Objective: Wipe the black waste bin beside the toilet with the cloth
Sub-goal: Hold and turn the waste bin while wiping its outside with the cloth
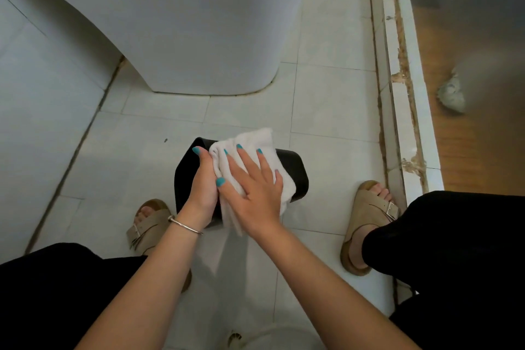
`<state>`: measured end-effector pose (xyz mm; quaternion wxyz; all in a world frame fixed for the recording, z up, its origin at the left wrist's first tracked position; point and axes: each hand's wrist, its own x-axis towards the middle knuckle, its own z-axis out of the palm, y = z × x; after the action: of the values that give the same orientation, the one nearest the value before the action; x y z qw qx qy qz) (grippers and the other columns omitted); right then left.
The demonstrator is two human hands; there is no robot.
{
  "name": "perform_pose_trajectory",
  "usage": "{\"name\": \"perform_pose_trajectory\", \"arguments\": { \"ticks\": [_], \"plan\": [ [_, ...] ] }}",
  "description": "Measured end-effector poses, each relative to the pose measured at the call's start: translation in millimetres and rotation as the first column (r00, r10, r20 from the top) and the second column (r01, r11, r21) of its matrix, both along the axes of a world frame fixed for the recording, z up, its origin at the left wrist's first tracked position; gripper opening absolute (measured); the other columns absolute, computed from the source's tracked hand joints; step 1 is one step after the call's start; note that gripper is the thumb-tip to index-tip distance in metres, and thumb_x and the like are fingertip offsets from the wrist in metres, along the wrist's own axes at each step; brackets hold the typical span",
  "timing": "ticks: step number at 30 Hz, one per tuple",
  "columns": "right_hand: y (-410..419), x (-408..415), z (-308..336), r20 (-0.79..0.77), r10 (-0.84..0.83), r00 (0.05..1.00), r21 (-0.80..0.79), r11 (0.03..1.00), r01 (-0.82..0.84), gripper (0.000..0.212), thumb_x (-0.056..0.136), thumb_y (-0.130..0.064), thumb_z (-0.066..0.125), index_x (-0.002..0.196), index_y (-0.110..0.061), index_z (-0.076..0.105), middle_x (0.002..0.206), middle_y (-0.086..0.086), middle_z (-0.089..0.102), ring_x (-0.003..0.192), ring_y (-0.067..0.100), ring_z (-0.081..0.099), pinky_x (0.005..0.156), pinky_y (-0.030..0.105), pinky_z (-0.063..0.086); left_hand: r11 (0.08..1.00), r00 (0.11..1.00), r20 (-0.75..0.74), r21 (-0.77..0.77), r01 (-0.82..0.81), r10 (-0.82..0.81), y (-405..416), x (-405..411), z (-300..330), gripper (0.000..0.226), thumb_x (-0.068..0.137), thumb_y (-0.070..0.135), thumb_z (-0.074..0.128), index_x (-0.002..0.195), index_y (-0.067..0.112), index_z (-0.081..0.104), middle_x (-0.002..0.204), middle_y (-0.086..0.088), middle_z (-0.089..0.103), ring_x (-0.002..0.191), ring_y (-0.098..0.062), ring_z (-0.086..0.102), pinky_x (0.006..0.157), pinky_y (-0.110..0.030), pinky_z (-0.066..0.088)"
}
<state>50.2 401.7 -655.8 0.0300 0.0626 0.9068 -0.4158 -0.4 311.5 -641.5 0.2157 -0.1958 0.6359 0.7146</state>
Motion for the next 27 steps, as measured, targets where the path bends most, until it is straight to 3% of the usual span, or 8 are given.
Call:
{"name": "perform_pose_trajectory", "arguments": {
  "ticks": [3, 6, 11, 16, 18, 20, 24, 27],
  "plan": [
    [2, 4, 2, -0.023, -0.016, 1.000, -0.008, 1.000, 0.016, 0.063, 0.083, -0.072, 0.025, 0.142, -0.052, 0.032, 0.156, -0.025, 0.018, 0.147, 0.007, -0.001, 0.115, 0.049, 0.002, 0.997, 1.000, 0.012, 0.076, 0.016, -0.017, 5, 0, 3, 0.084, 0.086, 0.073, 0.010, 0.108, 0.018, 0.069, 0.108, -0.013, 0.070, 0.105, -0.025, 0.065, 0.092, -0.038, 0.049],
    [19, -1, 1, -0.019, 0.009, 1.000, 0.042, 0.999, -0.008, 0.067, 0.078, -0.078, 0.027, 0.141, -0.056, 0.031, 0.158, -0.020, 0.017, 0.147, 0.012, 0.002, 0.114, 0.051, 0.012, 0.998, 1.000, 0.027, 0.069, 0.002, -0.004, 9, -4, 0, 0.080, 0.088, 0.073, 0.013, 0.092, 0.022, 0.076, 0.101, -0.009, 0.073, 0.099, -0.022, 0.068, 0.084, -0.034, 0.051],
    [26, -7, -8, 0.086, -0.003, 0.996, 0.069, 0.998, -0.003, 0.067, 0.073, -0.084, 0.031, 0.133, -0.074, 0.004, 0.159, -0.020, -0.008, 0.147, 0.021, -0.008, 0.111, 0.062, 0.005, 0.998, 0.998, -0.022, -0.041, 0.053, -0.054, 8, -8, 4, 0.069, 0.091, 0.071, 0.016, 0.075, 0.041, 0.076, 0.084, 0.009, 0.074, 0.081, -0.004, 0.070, 0.058, -0.014, 0.051],
    [43, -11, -26, 0.117, -0.134, 0.984, 0.101, 0.987, 0.122, 0.061, 0.079, -0.070, 0.028, 0.139, -0.067, 0.015, 0.160, -0.021, 0.005, 0.147, 0.021, 0.005, 0.113, 0.058, 0.010, 0.988, 0.998, 0.029, -0.144, -0.059, 0.064, 3, -8, -4, 0.056, 0.091, 0.069, 0.029, 0.075, 0.026, 0.061, 0.086, 0.007, 0.066, 0.087, -0.012, 0.062, 0.082, -0.029, 0.048],
    [60, -13, -38, 0.154, -0.198, 0.968, 0.111, 0.977, 0.182, 0.060, 0.084, -0.062, 0.033, 0.143, -0.057, 0.022, 0.160, -0.019, 0.010, 0.147, 0.024, 0.010, 0.115, 0.056, 0.013, 0.959, 0.997, -0.002, -0.273, -0.076, 0.078, 6, -9, -3, 0.047, 0.092, 0.066, 0.030, 0.063, 0.029, 0.038, 0.068, 0.011, 0.041, 0.066, -0.005, 0.042, 0.066, -0.022, 0.037],
    [75, -14, -48, 0.183, -0.286, 0.941, 0.048, 0.958, 0.282, 0.062, 0.085, -0.058, 0.034, 0.146, -0.048, 0.027, 0.159, -0.017, 0.015, 0.146, 0.025, 0.014, 0.114, 0.052, 0.020, 0.949, 1.000, -0.013, -0.314, -0.019, 0.016, 11, -9, 0, 0.042, 0.094, 0.064, 0.028, 0.065, 0.034, 0.026, 0.066, 0.015, 0.025, 0.056, 0.000, 0.025, 0.055, -0.019, 0.023],
    [78, -14, -56, 0.157, -0.403, 0.902, -0.046, 0.909, 0.414, 0.061, 0.085, -0.054, 0.038, 0.145, -0.043, 0.033, 0.155, -0.015, 0.030, 0.138, 0.027, 0.027, 0.106, 0.049, 0.034, 0.945, 0.999, -0.034, -0.328, 0.007, -0.019, 3, -11, 0, 0.037, 0.095, 0.060, 0.026, 0.067, 0.037, 0.022, 0.069, 0.017, 0.022, 0.056, 0.002, 0.021, 0.054, -0.018, 0.021],
    [60, -13, -55, 0.085, -0.391, 0.916, 0.025, 0.920, 0.390, 0.060, 0.085, -0.053, 0.035, 0.144, -0.042, 0.037, 0.150, -0.014, 0.037, 0.134, 0.026, 0.028, 0.106, 0.048, 0.030, 0.939, 0.995, -0.049, -0.329, -0.100, 0.088, -7, -10, -7, 0.036, 0.096, 0.059, 0.029, 0.068, 0.037, 0.024, 0.065, 0.018, 0.027, 0.058, 0.001, 0.023, 0.056, -0.016, 0.023]
  ]
}}
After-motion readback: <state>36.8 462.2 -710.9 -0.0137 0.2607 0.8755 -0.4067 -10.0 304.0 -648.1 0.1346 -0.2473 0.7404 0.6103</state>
